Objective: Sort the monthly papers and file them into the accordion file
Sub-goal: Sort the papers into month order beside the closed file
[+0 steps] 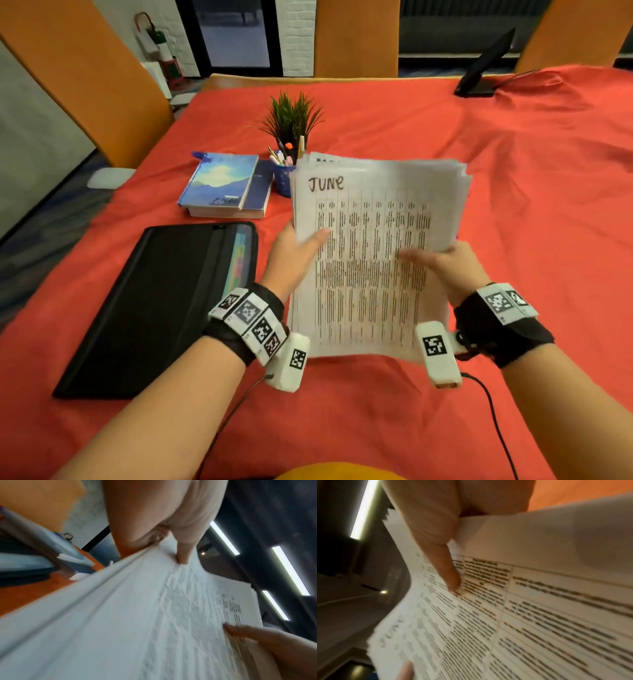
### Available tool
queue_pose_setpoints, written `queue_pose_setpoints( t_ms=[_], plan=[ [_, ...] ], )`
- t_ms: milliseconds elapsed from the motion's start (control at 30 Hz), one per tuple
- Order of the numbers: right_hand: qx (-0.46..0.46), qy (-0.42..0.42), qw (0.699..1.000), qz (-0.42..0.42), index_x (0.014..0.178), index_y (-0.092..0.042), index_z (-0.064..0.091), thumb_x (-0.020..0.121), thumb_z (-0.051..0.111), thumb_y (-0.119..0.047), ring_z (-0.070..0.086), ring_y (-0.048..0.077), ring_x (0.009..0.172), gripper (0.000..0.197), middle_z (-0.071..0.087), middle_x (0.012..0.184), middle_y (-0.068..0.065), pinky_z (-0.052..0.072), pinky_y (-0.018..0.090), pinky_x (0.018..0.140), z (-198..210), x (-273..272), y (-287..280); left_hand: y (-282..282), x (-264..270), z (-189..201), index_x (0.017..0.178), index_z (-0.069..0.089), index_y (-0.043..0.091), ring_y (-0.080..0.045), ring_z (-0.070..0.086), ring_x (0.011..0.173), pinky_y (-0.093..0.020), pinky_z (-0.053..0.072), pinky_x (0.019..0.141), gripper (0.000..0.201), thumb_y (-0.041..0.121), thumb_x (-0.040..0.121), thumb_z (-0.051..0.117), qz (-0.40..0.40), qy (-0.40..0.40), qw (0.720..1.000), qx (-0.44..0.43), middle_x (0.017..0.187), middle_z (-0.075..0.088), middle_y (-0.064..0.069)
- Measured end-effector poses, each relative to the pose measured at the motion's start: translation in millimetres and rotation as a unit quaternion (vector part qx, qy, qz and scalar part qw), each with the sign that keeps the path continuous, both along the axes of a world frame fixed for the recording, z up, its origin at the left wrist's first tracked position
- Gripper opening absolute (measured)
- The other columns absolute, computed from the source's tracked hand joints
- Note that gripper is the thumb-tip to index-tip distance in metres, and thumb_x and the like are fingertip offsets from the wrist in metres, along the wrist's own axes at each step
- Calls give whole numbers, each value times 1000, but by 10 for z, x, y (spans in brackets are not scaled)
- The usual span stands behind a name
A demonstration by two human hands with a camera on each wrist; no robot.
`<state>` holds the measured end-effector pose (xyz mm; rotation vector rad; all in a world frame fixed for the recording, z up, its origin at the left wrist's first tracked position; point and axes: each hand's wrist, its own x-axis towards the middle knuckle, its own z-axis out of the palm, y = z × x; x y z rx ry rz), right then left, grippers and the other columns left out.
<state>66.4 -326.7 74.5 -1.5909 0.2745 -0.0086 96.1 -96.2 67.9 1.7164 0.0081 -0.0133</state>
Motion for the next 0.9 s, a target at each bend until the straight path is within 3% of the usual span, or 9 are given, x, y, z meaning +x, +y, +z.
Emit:
queue_pose_setpoints(
  t_ms=[167, 233, 333, 400, 433, 567, 700, 833, 900],
  plan=[
    [-39, 233, 969, 69, 98, -2, 66, 74, 73, -4, 71, 20, 66, 25, 73, 76, 6, 54, 26, 53, -482, -207, 26, 145, -210, -613, 121, 55, 3, -20, 60, 107, -19, 49, 84, 42, -14, 82, 54, -119, 133, 982, 67, 119, 62, -9],
    [-89, 287, 952, 59, 102, -2, 65, 74, 74, -5, 70, 24, 69, 30, 73, 81, 9, 53, 28, 55, -702, -196, 52, 151, -245, -800, 118, 58, 1, -24, 61, 108, -28, 50, 87, 40, -12, 80, 56, -118, 152, 975, 110, 119, 63, -13],
    [-401, 302, 858, 112, 113, -1, 53, 73, 75, -18, 60, 27, 92, 48, 63, 107, 13, 50, 31, 78, -810, -66, 95, 196, -192, -967, 112, 61, 3, -27, 61, 107, -36, 50, 88, 31, 1, 81, 63, -120, 163, 955, 219, 114, 65, -11],
    [-568, 211, 785, 126, 125, -2, 39, 77, 69, -25, 49, 31, 107, 60, 51, 119, 14, 43, 36, 90, -753, -12, 183, 282, -132, -968, 109, 59, 8, -21, 61, 95, -31, 48, 78, 31, 16, 80, 68, -91, 163, 938, 291, 100, 63, -2],
    [-599, 151, 775, 131, 130, -4, 35, 79, 66, -26, 44, 30, 113, 64, 46, 124, 13, 40, 37, 95, -733, 23, 245, 323, -107, -959, 109, 56, 9, -19, 58, 89, -31, 45, 75, 35, 20, 80, 70, -73, 159, 933, 315, 95, 59, 0],
    [-527, 18, 814, 244, 138, -13, 35, 81, 67, -26, 36, 23, 128, 66, 38, 141, 5, 30, 33, 107, -771, 228, 538, 409, -54, -970, 124, 47, 8, -21, 55, 90, -33, 45, 81, 53, 21, 80, 71, -73, 150, 924, 343, 98, 54, -3],
    [-563, 71, 756, 326, 135, -20, 40, 79, 67, -34, 36, 22, 126, 63, 39, 141, -2, 35, 38, 104, -884, 312, 617, 407, 25, -997, 124, 53, 14, -22, 56, 102, -28, 44, 88, 44, 18, 82, 67, -60, 98, 937, 330, 114, 53, -7],
    [-575, 55, 755, 311, 117, -23, 54, 78, 69, -34, 40, 20, 119, 43, 47, 130, -2, 39, 37, 99, -931, 333, 576, 396, 136, -1091, 136, 46, 19, -27, 48, 115, -34, 39, 99, 53, 27, 86, 63, -97, 87, 926, 355, 125, 49, -8],
    [-563, 45, 760, 320, 112, -20, 54, 76, 71, -30, 35, 20, 127, 41, 40, 140, 0, 34, 37, 105, -960, 358, 564, 388, 154, -1140, 139, 43, 21, -27, 43, 120, -34, 35, 102, 59, 31, 85, 64, -105, 91, 916, 376, 127, 47, -8]
  ],
)
